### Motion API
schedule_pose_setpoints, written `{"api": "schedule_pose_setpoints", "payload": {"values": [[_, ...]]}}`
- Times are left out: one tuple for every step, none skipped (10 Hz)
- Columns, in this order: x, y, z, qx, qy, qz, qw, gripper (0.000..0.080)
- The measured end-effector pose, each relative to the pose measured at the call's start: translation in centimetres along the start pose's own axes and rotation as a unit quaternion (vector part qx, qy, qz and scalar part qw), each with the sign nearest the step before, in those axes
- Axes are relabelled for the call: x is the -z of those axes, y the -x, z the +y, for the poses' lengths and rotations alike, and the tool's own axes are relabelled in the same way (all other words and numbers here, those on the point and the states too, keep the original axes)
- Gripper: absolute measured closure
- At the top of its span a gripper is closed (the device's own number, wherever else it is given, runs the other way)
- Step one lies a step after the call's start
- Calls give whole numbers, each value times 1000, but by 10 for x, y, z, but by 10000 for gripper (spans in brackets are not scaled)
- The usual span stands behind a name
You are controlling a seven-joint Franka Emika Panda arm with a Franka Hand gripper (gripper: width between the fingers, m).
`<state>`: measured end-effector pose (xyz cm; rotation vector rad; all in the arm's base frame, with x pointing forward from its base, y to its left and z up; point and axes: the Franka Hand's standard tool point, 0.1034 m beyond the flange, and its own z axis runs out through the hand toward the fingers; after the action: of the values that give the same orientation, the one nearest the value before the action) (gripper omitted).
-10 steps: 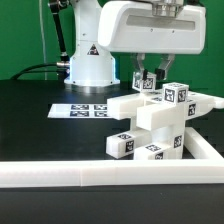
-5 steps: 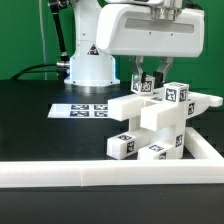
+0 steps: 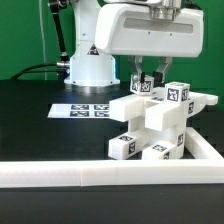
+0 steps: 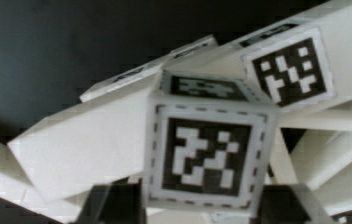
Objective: Assemble chair
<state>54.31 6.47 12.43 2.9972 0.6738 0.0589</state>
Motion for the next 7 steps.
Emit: {"api": "schedule_pose_setpoints", "payload": {"values": [[0, 0, 0, 0, 0, 0, 1000, 439], [0, 0, 0, 0, 0, 0, 1000, 439], [0, 0, 0, 0, 0, 0, 1000, 298], [0, 0, 0, 0, 0, 0, 1000, 298], [1, 2, 0, -2, -2, -4, 1000, 182], [4, 5, 0, -4, -6, -10, 1000, 155], [5, 6, 1, -7, -8, -11, 1000, 155]]}}
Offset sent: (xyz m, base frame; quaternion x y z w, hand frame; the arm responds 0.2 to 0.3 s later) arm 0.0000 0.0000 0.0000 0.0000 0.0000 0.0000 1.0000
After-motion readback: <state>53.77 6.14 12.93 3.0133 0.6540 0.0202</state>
